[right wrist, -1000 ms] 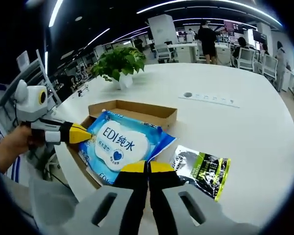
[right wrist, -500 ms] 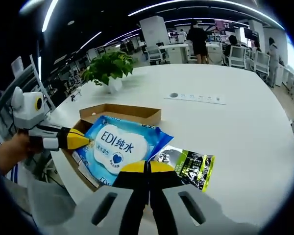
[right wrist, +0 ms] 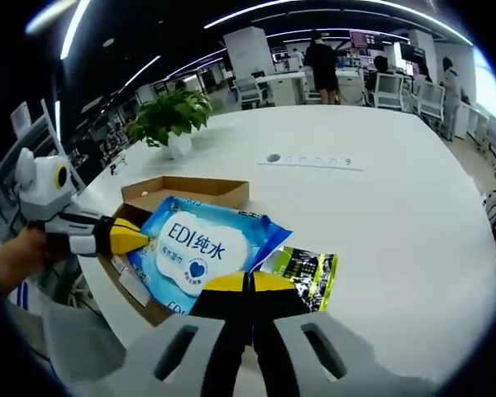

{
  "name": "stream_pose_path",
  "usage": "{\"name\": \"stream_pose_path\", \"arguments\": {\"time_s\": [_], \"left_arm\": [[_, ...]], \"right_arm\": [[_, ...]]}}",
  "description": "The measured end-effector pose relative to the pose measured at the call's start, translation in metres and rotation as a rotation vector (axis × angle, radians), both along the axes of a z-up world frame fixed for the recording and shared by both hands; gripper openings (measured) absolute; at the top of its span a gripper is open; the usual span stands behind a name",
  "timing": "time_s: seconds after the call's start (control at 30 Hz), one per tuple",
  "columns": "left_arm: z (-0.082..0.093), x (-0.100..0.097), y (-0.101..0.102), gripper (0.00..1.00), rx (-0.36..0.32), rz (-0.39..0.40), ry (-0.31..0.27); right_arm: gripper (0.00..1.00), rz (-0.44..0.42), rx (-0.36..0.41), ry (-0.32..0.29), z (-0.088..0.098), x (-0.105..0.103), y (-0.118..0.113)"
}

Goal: Operate the shoe box by opening the lid, removing the specified soft item, and placing it in the target area until the item is outside and the box remains undamaged.

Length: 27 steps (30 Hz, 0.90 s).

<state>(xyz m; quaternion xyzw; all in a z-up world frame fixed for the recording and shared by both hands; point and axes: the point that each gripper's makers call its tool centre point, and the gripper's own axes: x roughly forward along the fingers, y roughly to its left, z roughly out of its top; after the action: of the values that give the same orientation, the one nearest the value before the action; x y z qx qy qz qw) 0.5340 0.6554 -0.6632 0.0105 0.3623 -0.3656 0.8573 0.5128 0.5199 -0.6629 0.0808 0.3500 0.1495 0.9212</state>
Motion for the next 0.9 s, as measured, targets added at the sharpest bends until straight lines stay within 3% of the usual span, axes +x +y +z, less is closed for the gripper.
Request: {"name": "stream_pose_path", "arguments": {"time_s": [0.47, 0.9], "left_arm": [[-0.005, -0.007, -0.031, 0.0, -0.002, -0.062, 0.0], [-0.019, -0.004, -0.049, 0.0, 0.042, -0.121, 0.016]], "right_arm": [[0.0, -0.041, -0.012, 0.009, -0.005, -0.009, -0.03], [0.0, -0.058, -0.017, 0.043, -0.024, -0.005, -0.046]]}}
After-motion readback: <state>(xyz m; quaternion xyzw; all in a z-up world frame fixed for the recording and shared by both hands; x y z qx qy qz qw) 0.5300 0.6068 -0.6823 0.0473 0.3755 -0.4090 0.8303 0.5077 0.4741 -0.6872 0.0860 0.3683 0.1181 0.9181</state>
